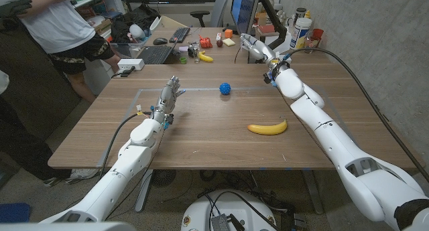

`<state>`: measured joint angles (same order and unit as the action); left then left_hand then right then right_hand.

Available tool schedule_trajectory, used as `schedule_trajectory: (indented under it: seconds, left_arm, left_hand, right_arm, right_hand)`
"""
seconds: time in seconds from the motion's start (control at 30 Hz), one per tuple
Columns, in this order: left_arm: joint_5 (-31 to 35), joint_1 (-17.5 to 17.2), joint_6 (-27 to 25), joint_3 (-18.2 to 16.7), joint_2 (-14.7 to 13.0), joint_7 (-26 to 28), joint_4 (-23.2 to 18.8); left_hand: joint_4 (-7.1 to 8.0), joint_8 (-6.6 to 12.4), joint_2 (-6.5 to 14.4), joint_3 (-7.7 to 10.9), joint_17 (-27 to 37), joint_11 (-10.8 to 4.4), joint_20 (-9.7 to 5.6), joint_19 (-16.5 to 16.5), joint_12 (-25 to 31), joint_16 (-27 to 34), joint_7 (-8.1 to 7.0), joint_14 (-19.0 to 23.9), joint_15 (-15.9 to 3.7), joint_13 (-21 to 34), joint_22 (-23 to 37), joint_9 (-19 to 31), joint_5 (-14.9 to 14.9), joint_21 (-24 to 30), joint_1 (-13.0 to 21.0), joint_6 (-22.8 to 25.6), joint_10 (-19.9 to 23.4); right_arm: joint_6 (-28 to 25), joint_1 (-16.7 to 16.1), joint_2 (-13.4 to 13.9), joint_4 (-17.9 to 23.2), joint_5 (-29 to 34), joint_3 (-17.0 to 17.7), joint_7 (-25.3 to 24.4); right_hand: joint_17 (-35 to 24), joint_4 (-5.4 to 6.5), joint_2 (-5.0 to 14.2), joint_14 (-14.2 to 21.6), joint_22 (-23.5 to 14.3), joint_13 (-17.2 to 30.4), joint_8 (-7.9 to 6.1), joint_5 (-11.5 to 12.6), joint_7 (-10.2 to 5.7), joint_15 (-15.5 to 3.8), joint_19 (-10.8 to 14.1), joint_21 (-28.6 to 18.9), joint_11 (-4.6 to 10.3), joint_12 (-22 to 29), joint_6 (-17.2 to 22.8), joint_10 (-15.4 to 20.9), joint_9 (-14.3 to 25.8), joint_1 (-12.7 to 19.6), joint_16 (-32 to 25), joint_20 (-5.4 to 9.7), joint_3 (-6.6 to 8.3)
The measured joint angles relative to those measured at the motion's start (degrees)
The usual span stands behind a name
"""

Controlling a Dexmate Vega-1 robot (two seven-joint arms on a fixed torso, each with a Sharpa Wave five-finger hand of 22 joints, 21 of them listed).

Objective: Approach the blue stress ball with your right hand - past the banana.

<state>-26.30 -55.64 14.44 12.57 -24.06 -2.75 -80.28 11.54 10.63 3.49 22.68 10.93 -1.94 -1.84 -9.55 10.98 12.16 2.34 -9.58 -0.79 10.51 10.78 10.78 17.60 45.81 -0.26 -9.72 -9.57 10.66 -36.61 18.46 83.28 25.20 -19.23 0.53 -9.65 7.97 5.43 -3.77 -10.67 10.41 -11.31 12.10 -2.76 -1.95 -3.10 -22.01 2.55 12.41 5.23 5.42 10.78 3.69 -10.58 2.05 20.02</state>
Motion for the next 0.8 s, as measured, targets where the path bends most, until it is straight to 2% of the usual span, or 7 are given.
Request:
schedule_trajectory:
  seconds: [0.1,0.8]
  left_arm:
    - [-0.12,0.12,0.13,-0.04,0.02,-0.22,0.23]
    - [-0.46,0.55,0.45,-0.41,0.25,-0.69,1.57]
  left_hand:
    - [0.0,0.0,0.0,0.0,0.0,0.0,0.0,0.0,0.0,0.0,0.0,0.0,0.0,0.0,0.0,0.0,0.0,0.0,0.0,0.0,0.0]
    - [0.0,0.0,0.0,0.0,0.0,0.0,0.0,0.0,0.0,0.0,0.0,0.0,0.0,0.0,0.0,0.0,0.0,0.0,0.0,0.0,0.0]
  right_arm:
    - [-0.44,0.39,0.04,-0.19,1.23,-0.5,-0.35]
    - [-2.59,2.87,0.59,-1.94,8.18,-3.77,-2.26]
  right_hand:
    - [0.07,-0.46,-0.12,0.0,0.0,0.0,0.0,0.0,0.0,0.0,0.0,0.0,0.0,0.0,0.0,0.0,0.0,0.15,0.0,0.0,-0.01]
    - [0.06,-1.27,0.6,-0.01,0.0,0.0,0.0,-0.24,-0.21,0.0,-0.01,0.33,0.32,-0.44,-0.22,-0.32,0.0,1.96,0.22,0.0,0.47]
